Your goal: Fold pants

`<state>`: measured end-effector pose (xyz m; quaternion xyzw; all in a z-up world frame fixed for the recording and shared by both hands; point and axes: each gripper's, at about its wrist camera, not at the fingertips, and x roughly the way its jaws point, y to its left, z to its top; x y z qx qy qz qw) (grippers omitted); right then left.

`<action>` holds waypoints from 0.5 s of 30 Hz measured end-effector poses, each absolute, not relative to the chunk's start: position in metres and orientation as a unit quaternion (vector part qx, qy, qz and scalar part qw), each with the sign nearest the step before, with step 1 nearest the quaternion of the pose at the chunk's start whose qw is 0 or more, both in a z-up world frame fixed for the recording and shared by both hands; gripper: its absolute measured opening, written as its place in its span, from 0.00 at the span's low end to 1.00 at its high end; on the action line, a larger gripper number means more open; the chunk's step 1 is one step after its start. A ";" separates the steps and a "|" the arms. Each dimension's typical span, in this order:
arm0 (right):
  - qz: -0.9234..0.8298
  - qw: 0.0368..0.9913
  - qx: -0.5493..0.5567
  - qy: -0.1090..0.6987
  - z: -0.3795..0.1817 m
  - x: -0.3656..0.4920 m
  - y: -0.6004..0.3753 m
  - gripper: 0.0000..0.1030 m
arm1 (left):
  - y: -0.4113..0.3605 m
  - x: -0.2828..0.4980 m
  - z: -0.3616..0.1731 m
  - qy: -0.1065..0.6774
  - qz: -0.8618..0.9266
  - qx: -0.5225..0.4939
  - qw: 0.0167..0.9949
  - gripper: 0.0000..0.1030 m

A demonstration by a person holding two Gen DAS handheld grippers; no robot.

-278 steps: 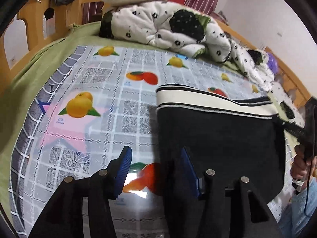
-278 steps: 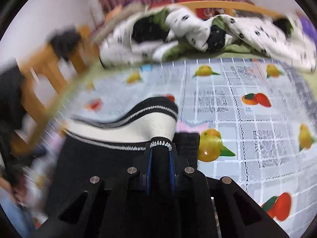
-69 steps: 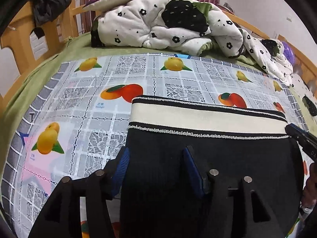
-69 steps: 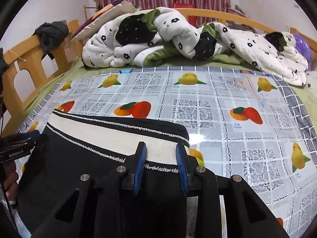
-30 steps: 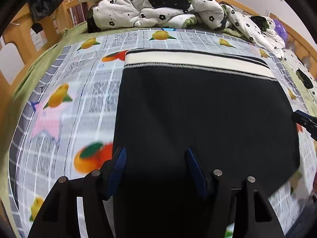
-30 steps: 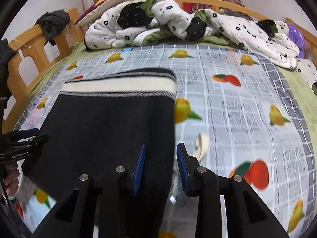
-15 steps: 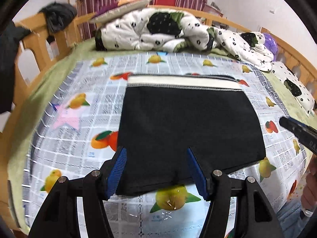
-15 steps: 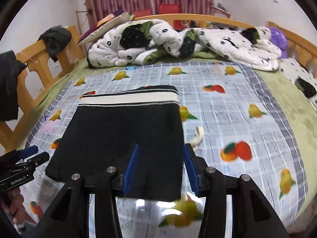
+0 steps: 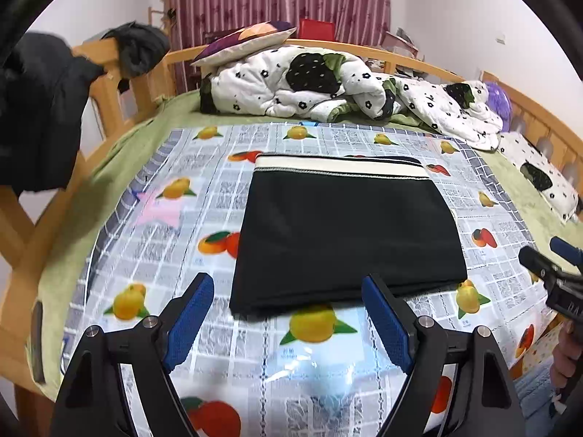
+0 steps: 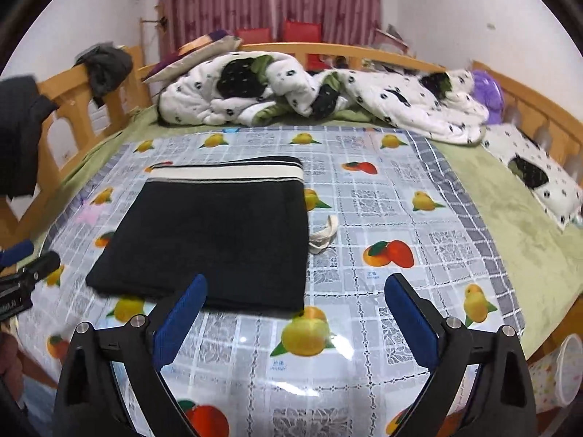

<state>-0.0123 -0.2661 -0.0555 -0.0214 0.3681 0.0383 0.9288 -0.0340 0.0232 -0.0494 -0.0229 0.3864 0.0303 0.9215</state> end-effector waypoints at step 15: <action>0.045 0.931 -0.031 0.360 -0.056 -0.040 -0.256 0.94 | 0.021 -0.054 -0.053 0.376 0.045 -0.021 0.925 0.81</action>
